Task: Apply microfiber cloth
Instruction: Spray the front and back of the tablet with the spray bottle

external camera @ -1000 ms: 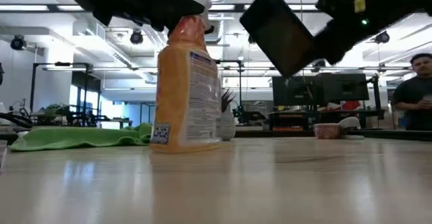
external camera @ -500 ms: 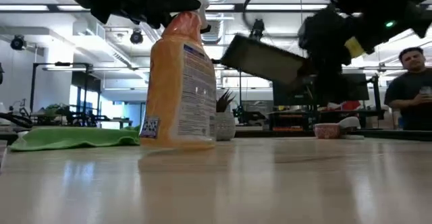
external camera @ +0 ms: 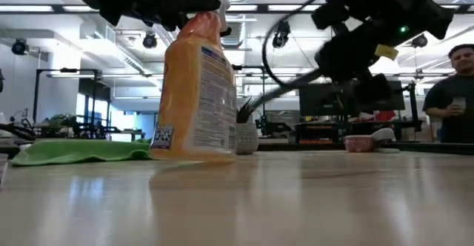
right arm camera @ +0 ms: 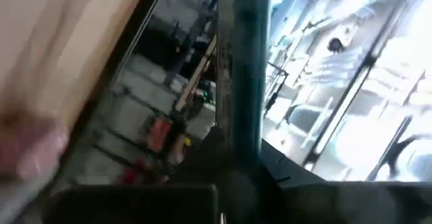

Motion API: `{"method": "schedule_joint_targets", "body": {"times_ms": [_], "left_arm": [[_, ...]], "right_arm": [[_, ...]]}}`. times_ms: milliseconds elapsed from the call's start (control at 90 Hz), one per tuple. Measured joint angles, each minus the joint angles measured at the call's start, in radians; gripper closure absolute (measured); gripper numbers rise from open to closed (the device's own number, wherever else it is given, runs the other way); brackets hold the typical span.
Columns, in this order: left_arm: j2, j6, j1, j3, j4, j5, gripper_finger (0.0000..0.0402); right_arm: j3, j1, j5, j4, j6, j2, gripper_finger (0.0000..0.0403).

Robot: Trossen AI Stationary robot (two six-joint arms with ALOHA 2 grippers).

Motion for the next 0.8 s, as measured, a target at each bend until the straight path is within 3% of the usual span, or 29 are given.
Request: {"method": "schedule_joint_targets", "body": {"times_ms": [144, 444, 556, 800], "left_arm": [[0.0, -0.023, 0.0, 0.0, 0.0, 0.0, 0.0128], [0.001, -0.032, 0.0, 0.0, 0.012, -0.011, 0.0129], [0.002, -0.032, -0.001, 0.0, 0.013, -0.055, 0.0131], [0.001, -0.016, -0.001, 0.002, -0.014, -0.057, 0.0128]], "right_arm": [[0.0, -0.049, -0.002, -0.116, -0.158, -0.003, 0.0395], [0.082, -0.088, -0.003, -0.113, -0.282, -0.004, 0.0395], [0.151, -0.062, -0.003, -0.147, -0.289, -0.004, 0.0395], [0.297, 0.016, -0.003, -0.403, -0.289, -0.005, 0.0395]]}}
